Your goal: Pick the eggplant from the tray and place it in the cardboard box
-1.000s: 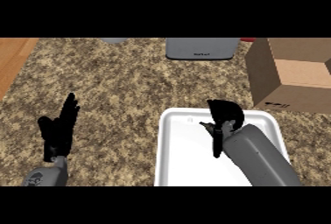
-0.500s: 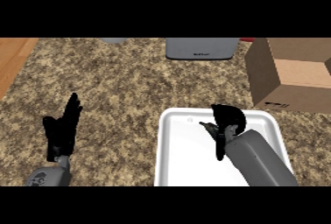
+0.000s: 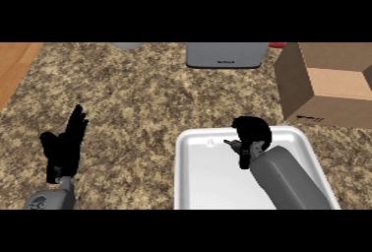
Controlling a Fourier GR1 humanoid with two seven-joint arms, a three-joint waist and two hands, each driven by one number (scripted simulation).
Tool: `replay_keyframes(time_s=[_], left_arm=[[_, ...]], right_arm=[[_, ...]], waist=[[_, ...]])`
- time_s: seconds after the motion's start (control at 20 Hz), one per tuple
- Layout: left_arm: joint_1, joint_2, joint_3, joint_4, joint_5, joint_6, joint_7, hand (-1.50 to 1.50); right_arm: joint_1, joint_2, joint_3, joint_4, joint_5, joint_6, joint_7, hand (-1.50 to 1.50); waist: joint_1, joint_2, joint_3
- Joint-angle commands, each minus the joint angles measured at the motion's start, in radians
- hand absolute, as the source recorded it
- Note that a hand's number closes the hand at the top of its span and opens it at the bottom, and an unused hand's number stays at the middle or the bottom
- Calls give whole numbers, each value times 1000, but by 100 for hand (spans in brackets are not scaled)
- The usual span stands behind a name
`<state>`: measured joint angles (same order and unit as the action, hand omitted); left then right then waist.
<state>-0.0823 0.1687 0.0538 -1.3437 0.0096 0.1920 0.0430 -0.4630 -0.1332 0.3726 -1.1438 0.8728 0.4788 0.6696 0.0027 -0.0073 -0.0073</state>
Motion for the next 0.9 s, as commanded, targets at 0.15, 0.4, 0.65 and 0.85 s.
replay_keyframes(time_s=[0.15,0.4,0.65,0.85], left_arm=[[4,-15,-8,-27,-17,4,26,0],[26,0,38,22,2,8,-19,0],[41,18,57,12,18,-7,-17,0],[9,-2,15,-35,-11,12,32,0]], right_arm=[[-18,20,10,124,85,-110,-142,150],[245,-250,90,-239,42,-149,-477,150],[440,-462,61,-479,-9,-269,-739,150],[590,-595,-46,-592,-52,-383,-879,150]], waist=[[4,8,8],[-59,-7,7],[-64,-7,7],[-41,-1,8]])
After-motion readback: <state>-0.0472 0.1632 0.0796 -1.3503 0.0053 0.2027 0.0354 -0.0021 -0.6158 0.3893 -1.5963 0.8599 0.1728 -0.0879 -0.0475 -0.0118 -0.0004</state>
